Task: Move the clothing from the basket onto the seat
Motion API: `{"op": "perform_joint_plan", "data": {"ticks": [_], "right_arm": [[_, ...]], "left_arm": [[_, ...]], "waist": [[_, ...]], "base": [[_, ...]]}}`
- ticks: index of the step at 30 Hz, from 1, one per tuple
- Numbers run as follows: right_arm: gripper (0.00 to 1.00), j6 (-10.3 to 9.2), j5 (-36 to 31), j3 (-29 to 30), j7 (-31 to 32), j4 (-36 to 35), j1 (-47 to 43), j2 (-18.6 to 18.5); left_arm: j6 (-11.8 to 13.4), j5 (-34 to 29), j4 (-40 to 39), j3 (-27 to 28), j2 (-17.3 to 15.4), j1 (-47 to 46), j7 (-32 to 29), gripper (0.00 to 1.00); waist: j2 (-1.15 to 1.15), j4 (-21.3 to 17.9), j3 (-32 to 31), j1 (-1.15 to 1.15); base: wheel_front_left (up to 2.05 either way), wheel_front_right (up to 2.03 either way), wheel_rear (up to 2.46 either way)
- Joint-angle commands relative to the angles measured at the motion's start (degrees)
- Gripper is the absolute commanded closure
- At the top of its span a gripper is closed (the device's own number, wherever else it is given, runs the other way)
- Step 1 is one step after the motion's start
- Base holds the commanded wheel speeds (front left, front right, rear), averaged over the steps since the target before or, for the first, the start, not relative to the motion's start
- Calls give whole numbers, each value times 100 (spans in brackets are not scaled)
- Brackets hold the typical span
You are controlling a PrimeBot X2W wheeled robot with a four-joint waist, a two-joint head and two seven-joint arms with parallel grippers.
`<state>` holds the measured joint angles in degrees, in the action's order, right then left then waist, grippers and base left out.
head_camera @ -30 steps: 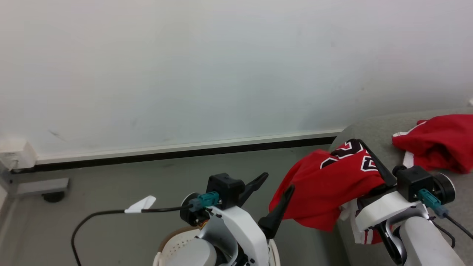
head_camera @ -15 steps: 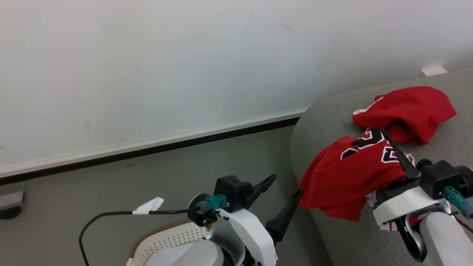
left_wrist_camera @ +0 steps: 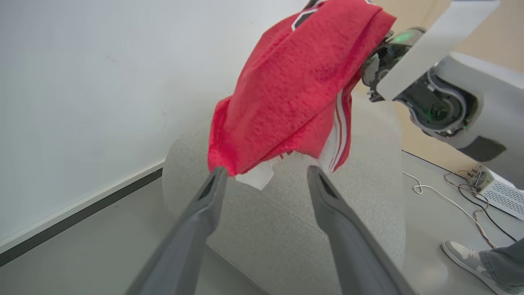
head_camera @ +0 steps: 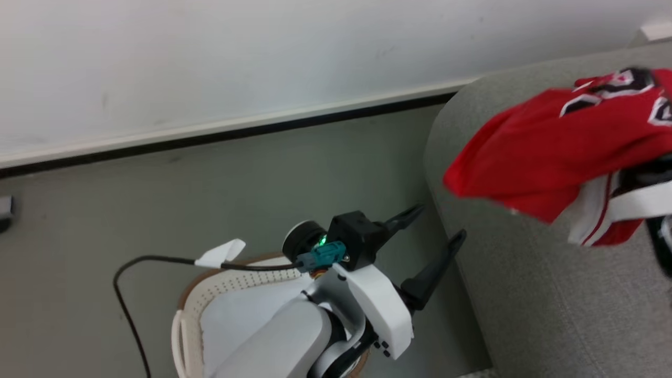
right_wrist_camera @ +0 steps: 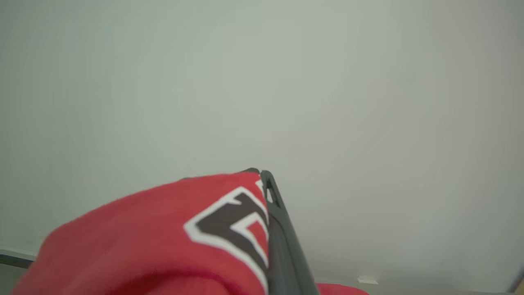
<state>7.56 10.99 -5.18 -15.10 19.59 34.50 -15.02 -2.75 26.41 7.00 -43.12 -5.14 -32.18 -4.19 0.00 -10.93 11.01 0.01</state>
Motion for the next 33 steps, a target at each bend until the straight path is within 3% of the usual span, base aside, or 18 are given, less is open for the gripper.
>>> {"op": "perform_joint_plan", "data": {"ticks": [1, 9, 14, 17, 24, 25, 26, 33], "right_arm": [[100, -15, -53, 155, 25, 83, 404, -206], [100, -15, -338, 958, 476, 644, 2102, -1103], [100, -15, -683, 1627, 479, 1329, 2521, -1570], [100, -15, -962, 2129, 395, 1880, 2325, -1585], [98, -15, -1798, 3203, 182, 2936, 1474, -1211], [61, -15, -1837, 3358, 141, 2997, 1393, -1107], [0, -15, -1906, 3490, 107, 3044, 1272, -1016], [0, -15, -2177, 3745, -10, 2904, 899, -570]], "left_arm": [[-61, -42, -71, -13, -21, -195, -3, 0], [-184, -143, -344, -73, 65, -822, 87, 0], [-213, -147, -392, -72, 91, -1046, 183, 0], [-215, -123, -320, -64, 95, -1070, 244, 0], [-164, -46, -216, -78, 52, -897, 330, 0], [-154, -27, -220, -72, 34, -872, 341, 0], [-135, -7, -216, -60, 9, -846, 350, 0], [-53, 100, -154, 27, -90, -662, 397, 0]], "waist": [[0, 301, 647, -1], [0, 695, 1644, -1], [0, 841, 1953, -1], [0, 866, 1994, -1], [0, 815, 1895, -1], [0, 800, 1872, -1], [0, 778, 1839, -1], [0, 646, 1507, -1]], "base": [[0, 0, 0], [0, 0, 0], [0, 0, 0], [0, 0, 0], [0, 0, 0], [0, 0, 0], [0, 0, 0], [0, 0, 0]]}}
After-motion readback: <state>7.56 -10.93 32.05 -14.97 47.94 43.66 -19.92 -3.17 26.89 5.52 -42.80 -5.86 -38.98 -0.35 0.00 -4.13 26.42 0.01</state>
